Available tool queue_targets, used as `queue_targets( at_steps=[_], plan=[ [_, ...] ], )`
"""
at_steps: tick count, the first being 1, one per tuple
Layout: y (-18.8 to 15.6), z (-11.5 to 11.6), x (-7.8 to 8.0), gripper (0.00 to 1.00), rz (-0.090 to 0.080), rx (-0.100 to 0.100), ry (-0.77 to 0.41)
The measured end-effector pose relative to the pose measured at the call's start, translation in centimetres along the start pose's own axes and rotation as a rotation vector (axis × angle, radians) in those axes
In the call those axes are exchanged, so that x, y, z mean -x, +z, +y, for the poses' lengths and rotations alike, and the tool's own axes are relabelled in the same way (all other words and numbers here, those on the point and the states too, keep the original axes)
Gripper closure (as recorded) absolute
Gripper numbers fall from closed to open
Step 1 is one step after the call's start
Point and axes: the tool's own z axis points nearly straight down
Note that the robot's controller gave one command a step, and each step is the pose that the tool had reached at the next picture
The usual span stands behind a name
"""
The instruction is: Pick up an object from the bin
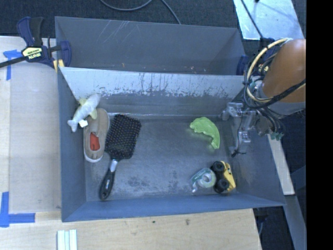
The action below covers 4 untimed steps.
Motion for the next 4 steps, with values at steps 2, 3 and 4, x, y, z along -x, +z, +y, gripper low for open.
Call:
queue_targets(
  at_steps=[2, 3, 4],
  plan=[
    [5.3, 0.4, -5.5, 0.00, -0.002, 0.000, -0.299],
    [4.3, 0.7, -6.0, 0.00, -0.004, -0.002, -0.486],
    [7.2, 0.8, -7.4, 0.00, -0.005, 0.003, -0.900]
  ],
)
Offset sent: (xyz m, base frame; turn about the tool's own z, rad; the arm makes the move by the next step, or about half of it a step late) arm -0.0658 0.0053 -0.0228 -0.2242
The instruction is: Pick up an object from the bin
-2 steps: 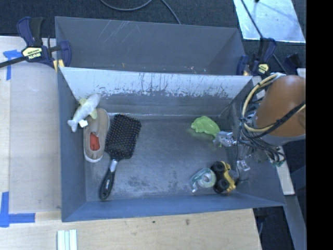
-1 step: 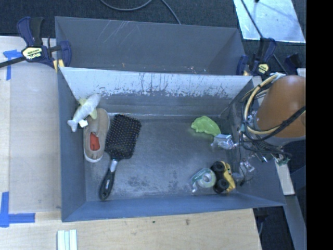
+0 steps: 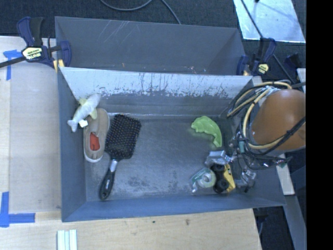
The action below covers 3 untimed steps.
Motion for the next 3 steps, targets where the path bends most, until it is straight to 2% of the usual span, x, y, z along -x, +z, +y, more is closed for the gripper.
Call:
queue_targets(
  at_steps=[1, 3],
  plan=[
    [0.63, 0.52, -0.67, 1.00, 0.004, -0.004, -0.073],
    [0.27, 0.64, -0.70, 1.00, 0.004, -0.002, -0.073]
  ],
)
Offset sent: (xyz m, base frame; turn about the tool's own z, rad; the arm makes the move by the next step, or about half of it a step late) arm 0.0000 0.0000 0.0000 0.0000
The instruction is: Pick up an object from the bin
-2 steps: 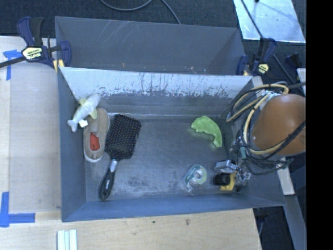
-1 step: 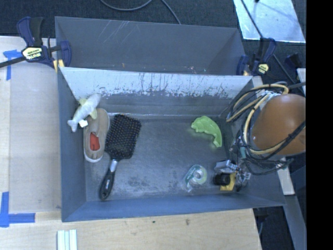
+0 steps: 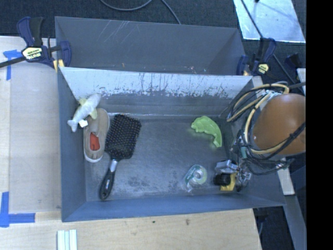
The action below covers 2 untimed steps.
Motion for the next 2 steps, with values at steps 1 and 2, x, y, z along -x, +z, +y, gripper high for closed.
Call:
queue_targets(
  at_steps=[1, 2],
  plan=[
    [-1.6, 0.0, 0.0, 1.00, 0.000, 0.000, 0.000],
    [-2.9, 0.0, 0.0, 1.00, 0.000, 0.001, 0.001]
  ],
)
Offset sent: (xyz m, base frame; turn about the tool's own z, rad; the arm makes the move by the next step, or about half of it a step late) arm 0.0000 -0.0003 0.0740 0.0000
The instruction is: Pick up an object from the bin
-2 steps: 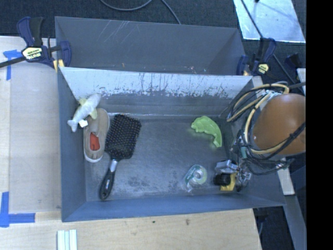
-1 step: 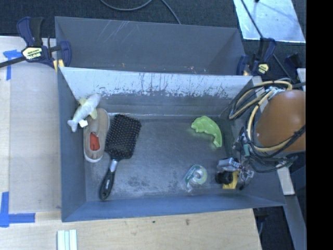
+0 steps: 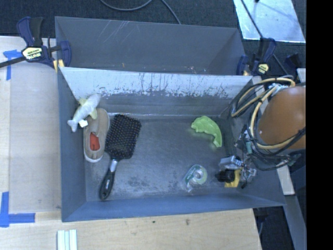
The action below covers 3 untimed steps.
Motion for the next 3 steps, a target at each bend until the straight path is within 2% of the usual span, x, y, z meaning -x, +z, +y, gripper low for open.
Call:
queue_targets(
  at_steps=[2, 3],
  plan=[
    [-2.4, -0.2, 0.1, 1.00, -0.003, -0.006, 0.001],
    [-3.3, 0.0, 0.0, 1.00, -0.001, 0.000, 0.001]
  ],
)
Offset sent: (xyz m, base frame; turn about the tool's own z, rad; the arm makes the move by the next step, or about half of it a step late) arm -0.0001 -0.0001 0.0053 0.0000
